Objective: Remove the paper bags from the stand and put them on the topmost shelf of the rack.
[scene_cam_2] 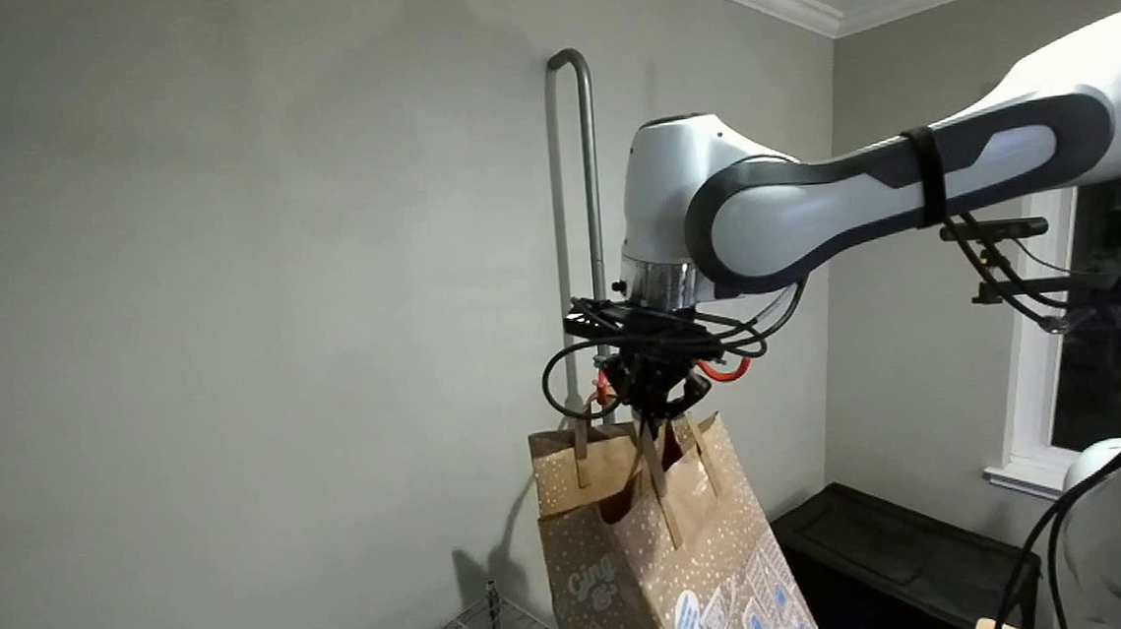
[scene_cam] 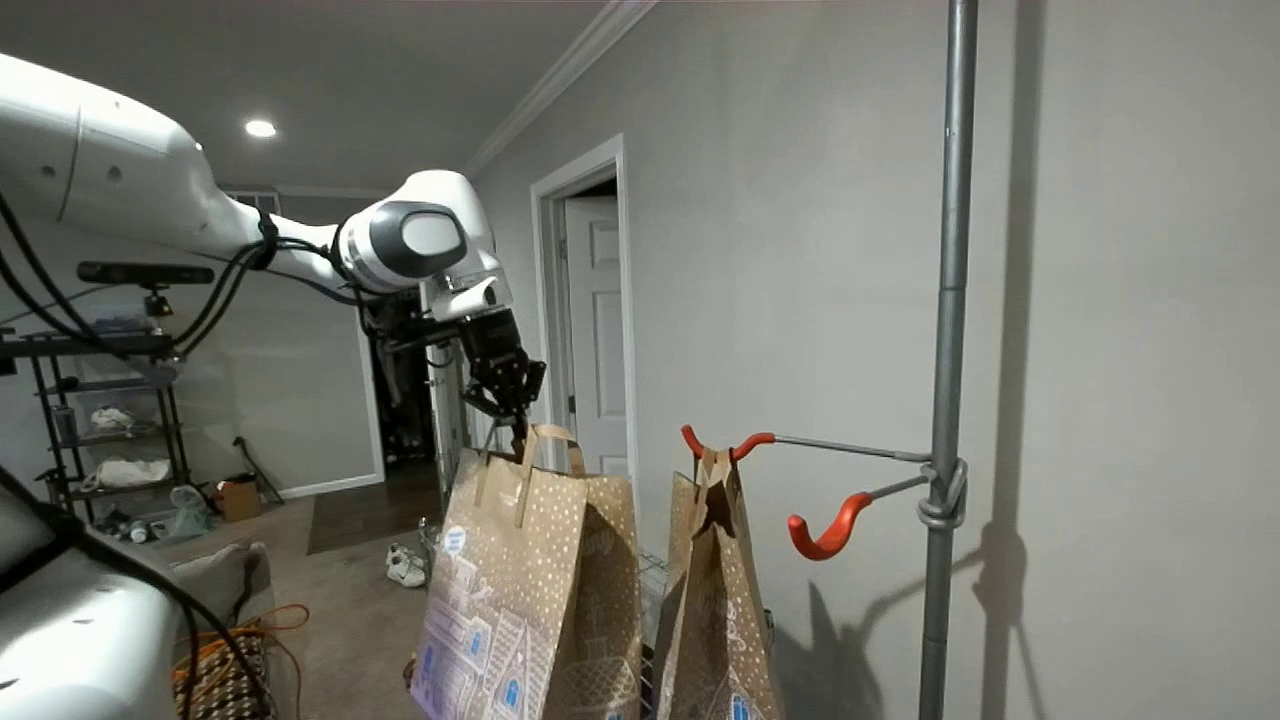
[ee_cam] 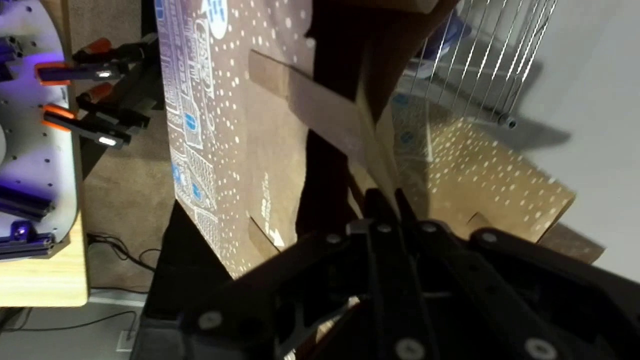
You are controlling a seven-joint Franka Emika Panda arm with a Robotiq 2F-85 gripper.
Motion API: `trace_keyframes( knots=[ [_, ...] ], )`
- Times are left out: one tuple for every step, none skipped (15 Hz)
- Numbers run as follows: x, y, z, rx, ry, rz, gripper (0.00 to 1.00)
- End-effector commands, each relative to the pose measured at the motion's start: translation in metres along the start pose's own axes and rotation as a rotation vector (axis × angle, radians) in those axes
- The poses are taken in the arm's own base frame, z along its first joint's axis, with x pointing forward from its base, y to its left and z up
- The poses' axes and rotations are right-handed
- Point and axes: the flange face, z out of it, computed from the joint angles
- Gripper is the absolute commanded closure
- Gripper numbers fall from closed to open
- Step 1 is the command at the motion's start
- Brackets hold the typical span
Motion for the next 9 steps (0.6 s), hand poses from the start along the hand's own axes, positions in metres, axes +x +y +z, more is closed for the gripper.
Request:
trace_keyframes(
  knots=[
    [-0.066,-0.037,0.0,0.046,-0.065,-0.184,0.98],
    [-0.081,-0.045,0.002,0.055,-0.062,-0.241,0.98],
    [-0.093,-0.052,0.005,0.058,-0.057,-0.297,0.98],
    [-0.102,-0.06,0.009,0.067,-0.05,-0.352,0.97],
    [-0.107,-0.068,0.013,0.072,-0.04,-0.404,0.98],
    [-0.112,-0.077,0.019,0.074,-0.032,-0.46,0.98],
    [-0.116,-0.086,0.024,0.078,-0.028,-0.513,0.98],
    [-0.119,-0.095,0.029,0.081,-0.023,-0.566,0.97],
    [-0.114,-0.106,0.035,0.082,-0.014,-0.618,0.98]
  ],
)
